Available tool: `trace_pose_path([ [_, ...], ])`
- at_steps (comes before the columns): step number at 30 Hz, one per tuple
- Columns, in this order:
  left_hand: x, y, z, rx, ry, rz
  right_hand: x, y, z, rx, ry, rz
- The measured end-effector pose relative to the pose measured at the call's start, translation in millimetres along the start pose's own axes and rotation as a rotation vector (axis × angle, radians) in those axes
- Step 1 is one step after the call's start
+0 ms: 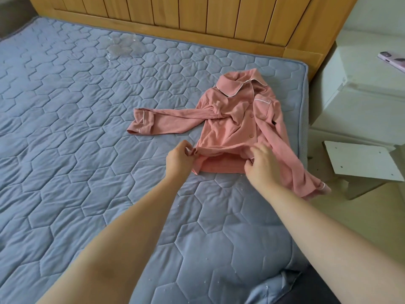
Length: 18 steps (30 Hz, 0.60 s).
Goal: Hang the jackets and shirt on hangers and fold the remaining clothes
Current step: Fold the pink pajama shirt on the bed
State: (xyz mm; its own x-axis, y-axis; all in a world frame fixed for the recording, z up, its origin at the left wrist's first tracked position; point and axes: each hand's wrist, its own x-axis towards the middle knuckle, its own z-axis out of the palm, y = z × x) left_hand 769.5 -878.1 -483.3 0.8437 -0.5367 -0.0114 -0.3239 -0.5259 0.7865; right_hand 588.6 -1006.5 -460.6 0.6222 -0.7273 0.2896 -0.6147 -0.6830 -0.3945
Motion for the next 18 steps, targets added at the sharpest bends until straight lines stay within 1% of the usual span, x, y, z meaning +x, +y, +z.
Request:
trace_pose_path([
  [1, 2, -5, -2, 0.131, -0.039, 0.029, 6, 0, -6, 0.051, 0.114, 0.014],
  [2, 4, -10, -4, 0.250, -0.065, 0.018, 12, 1, -12, 0.097, 0.201, 0.034],
  [3, 7, -16, -5, 0.295, -0.062, -0.016, 18, 2, -16, 0.130, 0.251, 0.055],
  [4, 8, -21, -5, 0.272, -0.062, -0.066, 22, 4, -19, 0.144, 0.262, 0.070],
  [5, 7, -24, -4, 0.177, -0.060, -0.139, 25, 5, -22, 0.140, 0.250, 0.075],
  [6, 7, -25, -3, 0.019, -0.070, -0.244, 27, 6, -23, 0.129, 0.231, 0.071],
  [8, 9, -19, -2, -0.491, -0.106, -0.477, 27, 7, -26, 0.111, 0.191, 0.059],
  [10, 14, -13, -6, -0.910, -0.145, -0.650, 27, 5, -27, 0.118, 0.177, 0.034],
  [12, 20, -10, -15, -1.164, -0.127, -0.748, 28, 1, -29, 0.148, 0.189, -0.016],
  [13, 25, -13, -21, -1.214, -0.074, -0.764, 28, 1, -29, 0.160, 0.174, -0.047],
  [15, 38, -36, -24, -0.942, 0.047, -0.704, 25, 2, -28, 0.160, 0.037, -0.068],
  [16, 40, -48, -25, -0.798, 0.113, -0.724, 21, 5, -26, 0.149, -0.069, -0.056],
  [17, 40, -62, -19, -0.729, 0.177, -0.741, 15, 9, -22, 0.128, -0.172, -0.038],
  [18, 35, -66, -18, -0.716, 0.241, -0.745, 9, 15, -18, 0.088, -0.255, -0.026],
])
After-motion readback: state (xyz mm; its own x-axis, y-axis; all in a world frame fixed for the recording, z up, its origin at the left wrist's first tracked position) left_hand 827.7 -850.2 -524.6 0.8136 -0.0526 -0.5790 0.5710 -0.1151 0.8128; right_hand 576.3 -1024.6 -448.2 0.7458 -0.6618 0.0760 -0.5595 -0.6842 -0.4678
